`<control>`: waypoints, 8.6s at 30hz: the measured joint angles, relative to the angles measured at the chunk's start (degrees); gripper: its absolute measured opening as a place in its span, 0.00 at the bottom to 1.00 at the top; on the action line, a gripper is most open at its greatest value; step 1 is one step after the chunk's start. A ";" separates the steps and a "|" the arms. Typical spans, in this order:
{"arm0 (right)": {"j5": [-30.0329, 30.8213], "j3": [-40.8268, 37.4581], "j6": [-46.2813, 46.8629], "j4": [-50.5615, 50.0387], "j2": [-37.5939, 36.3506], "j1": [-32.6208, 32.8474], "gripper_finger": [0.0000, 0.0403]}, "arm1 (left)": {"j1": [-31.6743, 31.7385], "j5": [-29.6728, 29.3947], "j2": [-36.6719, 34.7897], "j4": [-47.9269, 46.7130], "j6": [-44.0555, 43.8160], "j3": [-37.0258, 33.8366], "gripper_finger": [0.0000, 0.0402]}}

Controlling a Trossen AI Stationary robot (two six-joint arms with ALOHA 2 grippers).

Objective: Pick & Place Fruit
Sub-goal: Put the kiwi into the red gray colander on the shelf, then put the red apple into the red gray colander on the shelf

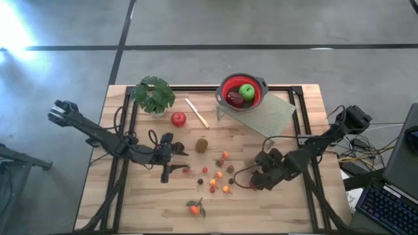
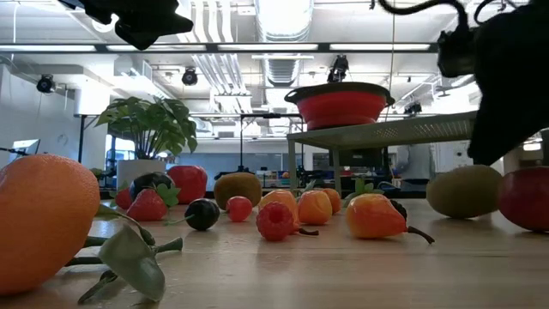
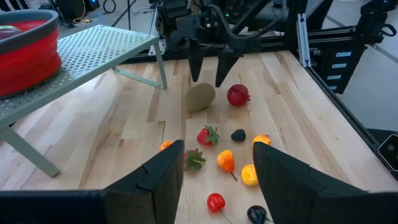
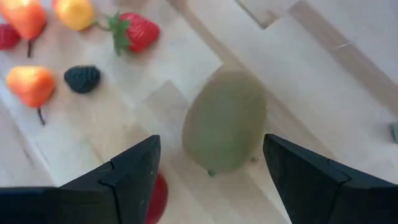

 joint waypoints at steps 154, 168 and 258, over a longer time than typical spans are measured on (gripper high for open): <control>-2.23 43.45 -67.32 -7.80 9.26 -56.26 0.72 | 0.00 0.00 0.00 -0.20 0.00 0.00 0.49; -2.21 43.22 -59.26 -18.99 7.59 -39.65 0.47 | 0.00 0.00 0.00 -0.20 0.00 0.00 0.49; -12.57 -19.54 -67.48 13.24 -67.42 -16.60 0.02 | 0.20 -17.40 -0.42 -0.39 -0.03 0.00 0.49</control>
